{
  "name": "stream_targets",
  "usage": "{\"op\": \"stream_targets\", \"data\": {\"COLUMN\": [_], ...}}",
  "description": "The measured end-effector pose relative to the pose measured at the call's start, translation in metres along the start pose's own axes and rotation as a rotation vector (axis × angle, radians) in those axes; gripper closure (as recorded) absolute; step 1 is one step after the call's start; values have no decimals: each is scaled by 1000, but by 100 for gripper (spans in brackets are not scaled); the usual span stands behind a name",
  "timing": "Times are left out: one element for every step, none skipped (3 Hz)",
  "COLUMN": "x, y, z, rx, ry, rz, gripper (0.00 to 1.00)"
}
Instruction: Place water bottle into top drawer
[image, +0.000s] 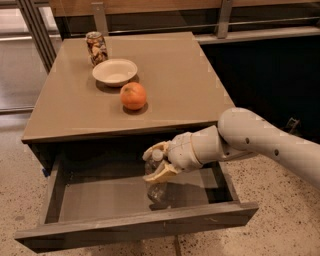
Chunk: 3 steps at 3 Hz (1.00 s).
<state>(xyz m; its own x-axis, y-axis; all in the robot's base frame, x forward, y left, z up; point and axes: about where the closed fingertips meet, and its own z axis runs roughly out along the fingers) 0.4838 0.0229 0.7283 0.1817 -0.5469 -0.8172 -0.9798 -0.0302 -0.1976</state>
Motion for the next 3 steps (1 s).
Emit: {"op": "stream_targets", "data": {"x": [7, 17, 14], "y": [1, 1, 0], "z": [4, 11, 9], "rx": [3, -3, -4], "ry": [-4, -1, 0], "rz": [-7, -13, -14], "gripper": [100, 100, 100]}}
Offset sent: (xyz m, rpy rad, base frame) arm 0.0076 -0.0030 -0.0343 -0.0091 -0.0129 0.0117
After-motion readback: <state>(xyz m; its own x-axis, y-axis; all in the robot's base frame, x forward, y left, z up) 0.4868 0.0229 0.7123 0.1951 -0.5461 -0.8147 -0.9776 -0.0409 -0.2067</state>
